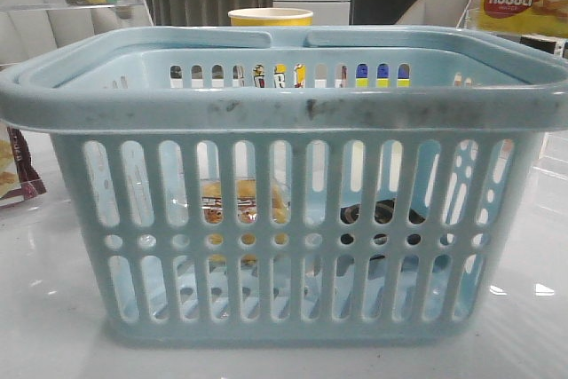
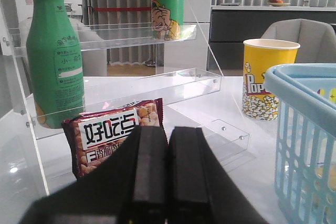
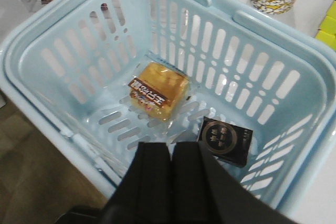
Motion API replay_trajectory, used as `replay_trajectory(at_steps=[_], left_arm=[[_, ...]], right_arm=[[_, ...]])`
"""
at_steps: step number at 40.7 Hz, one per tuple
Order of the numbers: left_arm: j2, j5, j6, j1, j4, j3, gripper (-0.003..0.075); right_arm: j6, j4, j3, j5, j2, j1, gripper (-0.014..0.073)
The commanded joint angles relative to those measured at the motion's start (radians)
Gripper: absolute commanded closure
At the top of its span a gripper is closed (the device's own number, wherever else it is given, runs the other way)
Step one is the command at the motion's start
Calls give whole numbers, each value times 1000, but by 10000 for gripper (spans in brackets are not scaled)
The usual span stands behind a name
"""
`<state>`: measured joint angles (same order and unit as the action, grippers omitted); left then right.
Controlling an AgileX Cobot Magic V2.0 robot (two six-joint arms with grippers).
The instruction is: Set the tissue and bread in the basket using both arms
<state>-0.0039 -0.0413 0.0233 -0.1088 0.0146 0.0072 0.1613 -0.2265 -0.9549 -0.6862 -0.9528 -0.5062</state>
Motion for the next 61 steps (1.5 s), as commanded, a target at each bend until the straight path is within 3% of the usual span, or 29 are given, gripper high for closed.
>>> replay_trajectory(at_steps=[1, 11, 23, 31, 41, 55, 58, 61], left_arm=[[-17, 95, 1, 1, 10, 6, 627], [-17, 95, 1, 1, 10, 6, 627], [-17, 95, 1, 1, 10, 6, 627], [-17, 95, 1, 1, 10, 6, 627], [-17, 95, 1, 1, 10, 6, 627], [-17, 95, 1, 1, 10, 6, 627], [-17, 95, 1, 1, 10, 6, 627], [-17, 95, 1, 1, 10, 6, 627]], right_arm=[[5, -1, 59, 177, 75, 74, 536], [5, -1, 338, 415, 375, 336, 536], [5, -1, 655, 612, 730, 511, 536], [5, -1, 837, 650, 900, 528, 536], [5, -1, 971, 686, 982, 528, 536], [5, 1, 979, 697, 982, 528, 536], [-35, 75, 979, 703, 982, 527, 536], [-161, 205, 979, 720, 982, 527, 536]])
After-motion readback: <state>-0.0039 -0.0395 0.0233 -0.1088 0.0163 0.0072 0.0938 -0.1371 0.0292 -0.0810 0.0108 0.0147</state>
